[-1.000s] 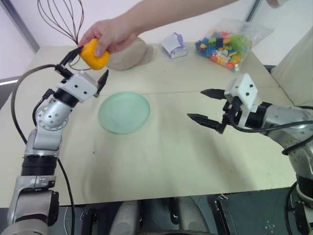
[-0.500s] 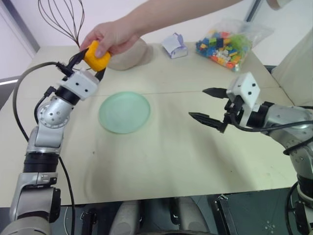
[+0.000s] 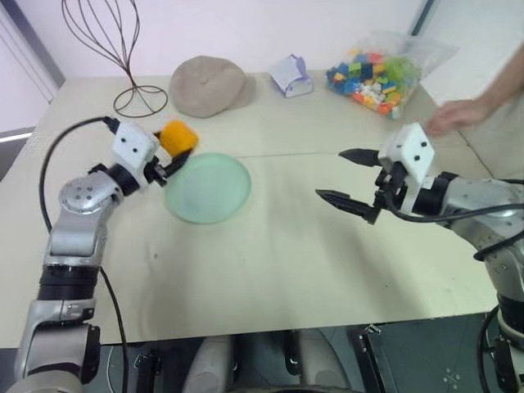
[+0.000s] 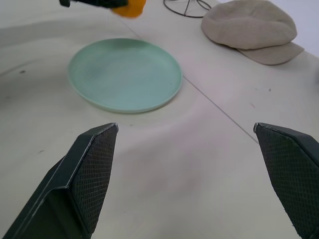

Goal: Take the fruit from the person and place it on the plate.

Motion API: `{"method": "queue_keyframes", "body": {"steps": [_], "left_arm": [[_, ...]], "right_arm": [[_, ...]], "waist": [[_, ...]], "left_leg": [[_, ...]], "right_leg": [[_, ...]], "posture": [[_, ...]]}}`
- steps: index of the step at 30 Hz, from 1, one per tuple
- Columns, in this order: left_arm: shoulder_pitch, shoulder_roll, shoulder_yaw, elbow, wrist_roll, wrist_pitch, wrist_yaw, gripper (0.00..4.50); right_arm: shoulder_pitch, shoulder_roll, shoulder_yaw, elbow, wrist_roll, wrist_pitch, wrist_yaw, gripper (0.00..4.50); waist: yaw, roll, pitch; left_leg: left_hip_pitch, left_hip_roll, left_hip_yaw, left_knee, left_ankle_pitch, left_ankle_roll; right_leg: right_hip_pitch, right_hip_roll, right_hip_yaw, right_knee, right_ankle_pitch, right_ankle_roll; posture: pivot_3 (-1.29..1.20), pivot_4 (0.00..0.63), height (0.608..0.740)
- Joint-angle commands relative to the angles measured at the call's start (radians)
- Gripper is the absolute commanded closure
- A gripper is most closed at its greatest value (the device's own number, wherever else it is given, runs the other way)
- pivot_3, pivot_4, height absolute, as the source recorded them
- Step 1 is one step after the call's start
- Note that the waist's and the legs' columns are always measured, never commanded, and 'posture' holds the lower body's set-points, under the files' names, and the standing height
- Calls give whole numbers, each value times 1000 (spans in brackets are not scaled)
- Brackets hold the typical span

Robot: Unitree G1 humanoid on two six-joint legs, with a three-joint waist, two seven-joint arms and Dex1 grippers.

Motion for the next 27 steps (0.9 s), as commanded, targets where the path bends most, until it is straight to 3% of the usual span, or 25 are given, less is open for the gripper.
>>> {"method": "queue_keyframes", "body": {"steps": [1,9,23,27], "left_arm": [[-7,17,36,-70,-84,117,-41,2340],[-11,-10,-28,4,-48,163,-86,2340],[-43,-62,-90,193,64,63,-104,2340],[-42,-61,-91,189,61,69,-111,503]], "right_arm": [[-3,5,-18,-42,8,-9,-11,0],[24,12,-31,-68,15,0,-31,0],[50,17,-43,-111,38,25,-75,0],[53,17,-43,-114,45,30,-83,0]], "waist": [[1,0,0],[1,0,0],[2,0,0],[2,0,0]], "left_leg": [[0,0,0,0,0,0],[0,0,0,0,0,0],[0,0,0,0,0,0],[0,0,0,0,0,0]], "right_leg": [[0,0,0,0,0,0],[0,0,0,0,0,0],[0,-1,0,0,0,0],[0,-1,1,0,0,0]], "posture": [[0,150,740],[0,150,740],[0,150,740],[0,150,740]]}}
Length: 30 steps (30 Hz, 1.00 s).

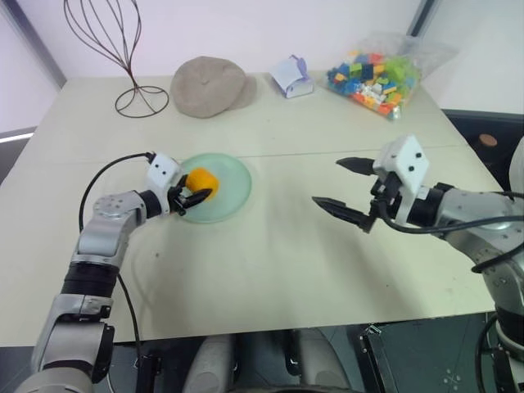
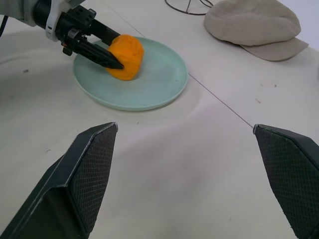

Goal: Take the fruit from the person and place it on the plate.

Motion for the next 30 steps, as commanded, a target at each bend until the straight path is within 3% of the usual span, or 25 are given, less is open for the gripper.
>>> {"method": "queue_keyframes", "body": {"steps": [1,11,18,21,30], "left_arm": [[-18,5,15,-16,-1,-8,-15,63],[-5,45,91,-136,-97,73,-72,63],[56,190,188,-335,-186,211,-114,63],[104,319,261,-406,-232,275,-183,63],[166,486,380,-346,-278,289,-294,63]], "right_arm": [[-1,2,-35,-41,16,-3,-11,0],[-15,7,-17,-25,12,-17,-9,0],[-28,8,-6,-9,6,-27,8,0],[-32,3,-1,-2,5,-30,24,0],[-47,3,14,24,-8,-41,61,0]], "waist": [[0,0,0],[-1,0,0],[-4,0,0],[-4,0,0],[-2,0,0]], "left_leg": [[0,0,0,0,0,0],[0,0,0,0,0,0],[0,0,0,0,0,0],[0,0,0,0,0,0],[0,0,0,0,0,0]], "right_leg": [[0,0,0,0,0,0],[0,0,0,0,0,0],[0,0,1,0,0,0],[-1,0,1,0,0,0],[0,0,-1,-2,-1,-1]], "posture": [[0,150,740],[0,150,740],[0,150,740],[0,150,740],[0,150,740]]}}
